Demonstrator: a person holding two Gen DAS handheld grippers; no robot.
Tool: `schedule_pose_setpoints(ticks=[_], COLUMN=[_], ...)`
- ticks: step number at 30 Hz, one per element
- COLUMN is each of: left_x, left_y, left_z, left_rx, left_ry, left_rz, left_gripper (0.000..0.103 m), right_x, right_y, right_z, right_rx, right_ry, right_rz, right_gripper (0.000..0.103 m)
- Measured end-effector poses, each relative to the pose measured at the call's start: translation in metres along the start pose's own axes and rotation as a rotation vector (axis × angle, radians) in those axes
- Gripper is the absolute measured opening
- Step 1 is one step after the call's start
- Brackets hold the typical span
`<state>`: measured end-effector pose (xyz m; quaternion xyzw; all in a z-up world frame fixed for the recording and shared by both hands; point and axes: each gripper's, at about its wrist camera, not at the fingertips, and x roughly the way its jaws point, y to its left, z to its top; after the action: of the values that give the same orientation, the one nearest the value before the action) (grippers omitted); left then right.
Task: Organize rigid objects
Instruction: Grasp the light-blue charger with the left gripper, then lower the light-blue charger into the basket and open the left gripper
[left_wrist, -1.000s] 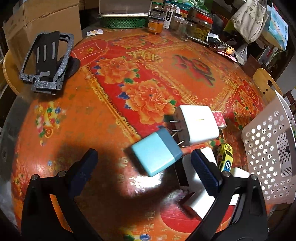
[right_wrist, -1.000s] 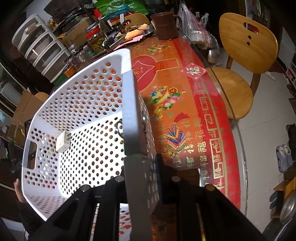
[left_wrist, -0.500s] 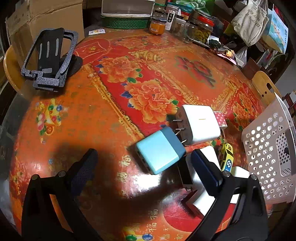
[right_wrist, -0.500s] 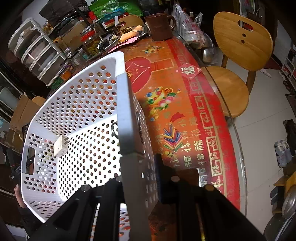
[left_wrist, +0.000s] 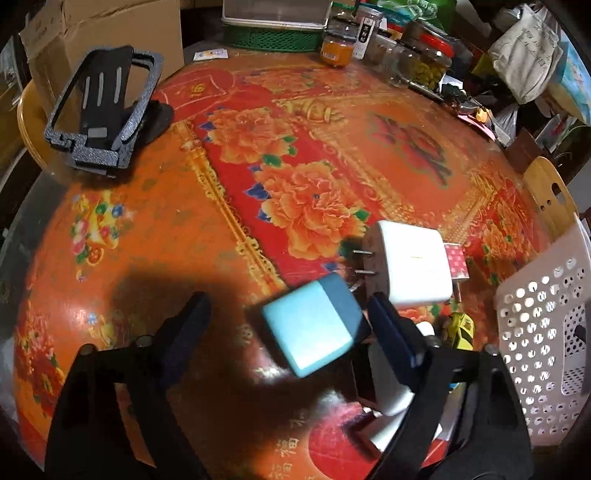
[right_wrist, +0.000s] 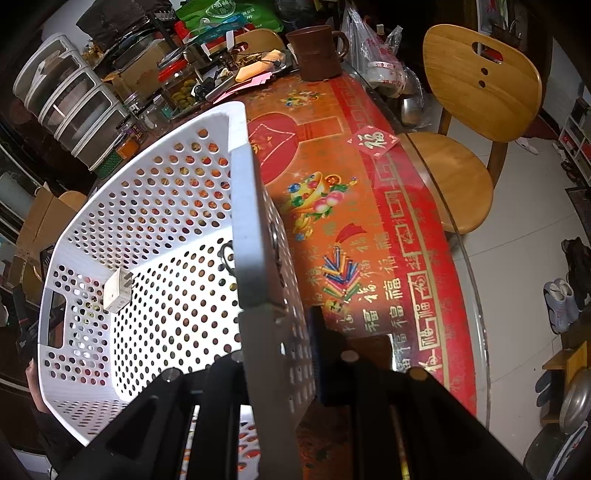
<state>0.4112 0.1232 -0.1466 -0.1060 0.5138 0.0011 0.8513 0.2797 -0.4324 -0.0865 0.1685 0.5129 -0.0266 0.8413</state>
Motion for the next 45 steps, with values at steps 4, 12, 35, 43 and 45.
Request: schedule_pose_setpoints(ticks=[4,12,35,43,45], left_x=[0.004,-0.01,-0.135,-0.091,-0.085], left_y=[-0.011,-0.029,-0.258,-0.303,-0.308], left_z=[-0.001,-0.002,-0.029,-0.068,-0.073], left_rx=[0.051,0.108,0.505,0.631,0.644], left_ry=[-0.002,-0.035,-0.136,-0.034,-0.019], left_rz=[0.044,0.083,-0.136,-0.113,-0.103], left_gripper=[0.065,0.054,0.054,0.054,0.054], right_x=[0.0,0.0,0.0,0.0,0.0], right_y=[0.0,0.001,0.001,0.001,0.001], right_z=[0.0,0.0,0.002,0.002,0.002], right_rx=[-0.004,-0.006,-0.01,-0.011,-0.012], right_ry=[0.0,0.001,0.0,0.001,0.001], right_rz=[-0.003,-0.006,-0.018,-0.02,-0.018], right_gripper=[0.014,0.014,0.014,0.014,0.014])
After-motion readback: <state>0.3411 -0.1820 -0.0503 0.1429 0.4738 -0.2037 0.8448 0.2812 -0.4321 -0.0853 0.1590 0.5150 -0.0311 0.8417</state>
